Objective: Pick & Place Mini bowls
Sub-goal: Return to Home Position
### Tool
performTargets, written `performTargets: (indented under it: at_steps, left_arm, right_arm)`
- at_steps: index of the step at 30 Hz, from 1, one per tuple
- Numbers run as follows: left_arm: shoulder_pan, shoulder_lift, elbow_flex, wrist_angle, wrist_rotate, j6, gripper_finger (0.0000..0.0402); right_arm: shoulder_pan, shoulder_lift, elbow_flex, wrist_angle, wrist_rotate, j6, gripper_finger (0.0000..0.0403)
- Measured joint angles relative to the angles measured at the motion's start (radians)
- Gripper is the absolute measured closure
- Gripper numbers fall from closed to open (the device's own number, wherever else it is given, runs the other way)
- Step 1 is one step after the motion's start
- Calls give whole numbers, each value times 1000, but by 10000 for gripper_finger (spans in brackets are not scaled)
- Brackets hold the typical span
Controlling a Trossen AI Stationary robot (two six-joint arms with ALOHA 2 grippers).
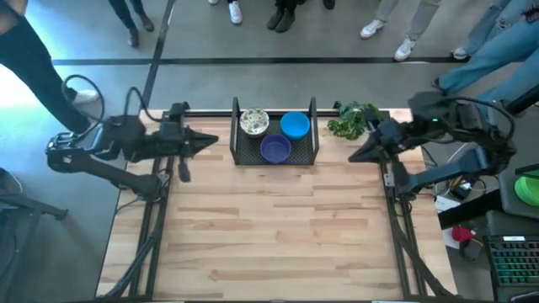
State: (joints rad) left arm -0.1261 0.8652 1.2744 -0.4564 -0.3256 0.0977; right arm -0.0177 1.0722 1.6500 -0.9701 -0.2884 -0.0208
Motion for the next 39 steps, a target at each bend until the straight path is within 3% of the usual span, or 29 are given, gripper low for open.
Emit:
performTargets:
  at_steps: [8, 19, 26, 39]
  left_arm:
    - [0, -193, -144, 38, 0, -65, 402]
    - [1, -382, -243, 50, -9, -70, 402]
    - [0, -460, -280, 48, -12, -75, 402]
    - [0, -571, -340, 54, -14, -65, 402]
  right_arm:
    - [-2, -189, -174, 117, -9, 42, 394]
    - [-2, -444, -383, 288, -5, 49, 394]
    - [-2, -612, -518, 386, 5, 94, 394]
    - [-2, -878, -692, 435, 132, 180, 394]
